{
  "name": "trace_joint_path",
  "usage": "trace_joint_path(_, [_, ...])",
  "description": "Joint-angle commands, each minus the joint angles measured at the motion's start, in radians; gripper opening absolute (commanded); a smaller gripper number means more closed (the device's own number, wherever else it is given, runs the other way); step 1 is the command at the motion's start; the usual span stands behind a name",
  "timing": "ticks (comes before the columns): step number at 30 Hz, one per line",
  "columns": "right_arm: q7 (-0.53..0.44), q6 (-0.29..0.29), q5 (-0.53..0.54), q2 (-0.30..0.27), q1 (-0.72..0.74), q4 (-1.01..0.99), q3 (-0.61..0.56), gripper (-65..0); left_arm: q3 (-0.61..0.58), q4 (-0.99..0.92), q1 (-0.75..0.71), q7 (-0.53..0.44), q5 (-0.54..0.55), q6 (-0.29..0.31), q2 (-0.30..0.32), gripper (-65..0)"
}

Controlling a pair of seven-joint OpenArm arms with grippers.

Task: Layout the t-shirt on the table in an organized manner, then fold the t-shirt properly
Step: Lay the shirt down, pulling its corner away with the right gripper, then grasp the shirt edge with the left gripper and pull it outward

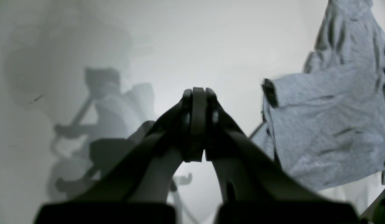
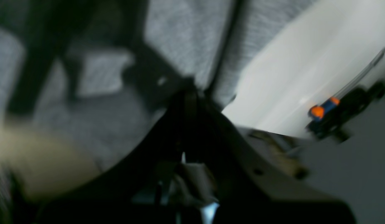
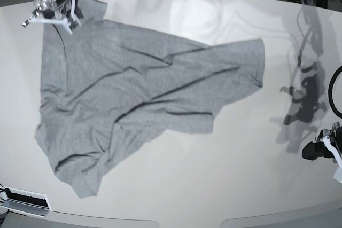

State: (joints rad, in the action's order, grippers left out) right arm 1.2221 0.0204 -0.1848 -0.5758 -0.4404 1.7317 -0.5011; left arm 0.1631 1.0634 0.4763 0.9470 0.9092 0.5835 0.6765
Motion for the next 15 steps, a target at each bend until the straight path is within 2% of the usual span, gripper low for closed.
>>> trace_joint_path(1, [-0.002,0.018,-0.048,-0.009,0.008,0.048,0.005,-65.0,0.008,0.014,0.028,-0.006,0.025,0.001,0.022,-65.0])
trace_joint_path(3, [-0.002,0.051,-0.099,-0.009,0.009,0.117,0.007,-65.0,0.008,0.014,0.028,0.013,0.063,0.010,0.022,-65.0])
trace_joint_path(8, [-0.011,0.074,-0.171,-0.009,0.009,0.320,0.050,-65.0,0.008,0.015,0.028,0.107,0.237,0.115,0.021,-65.0])
trace_joint_path(10, [-0.036,0.077,-0.183,-0.009,0.008,0.389,0.076,-65.0,0.008,0.015,0.027,0.171,0.346,0.115,0.021,-65.0])
trace_joint_path(12, [-0.071,0.104,-0.182,-0.009,0.008,0.433,0.098,-65.0,0.008,0.014,0.027,0.230,0.428,0.115,0.018,-65.0])
trace_joint_path(15, [-0.117,0.130,-0.179,-0.009,0.008,0.443,0.106,-65.0,0.007,0.014,0.006,0.240,0.447,0.115,0.000,-65.0])
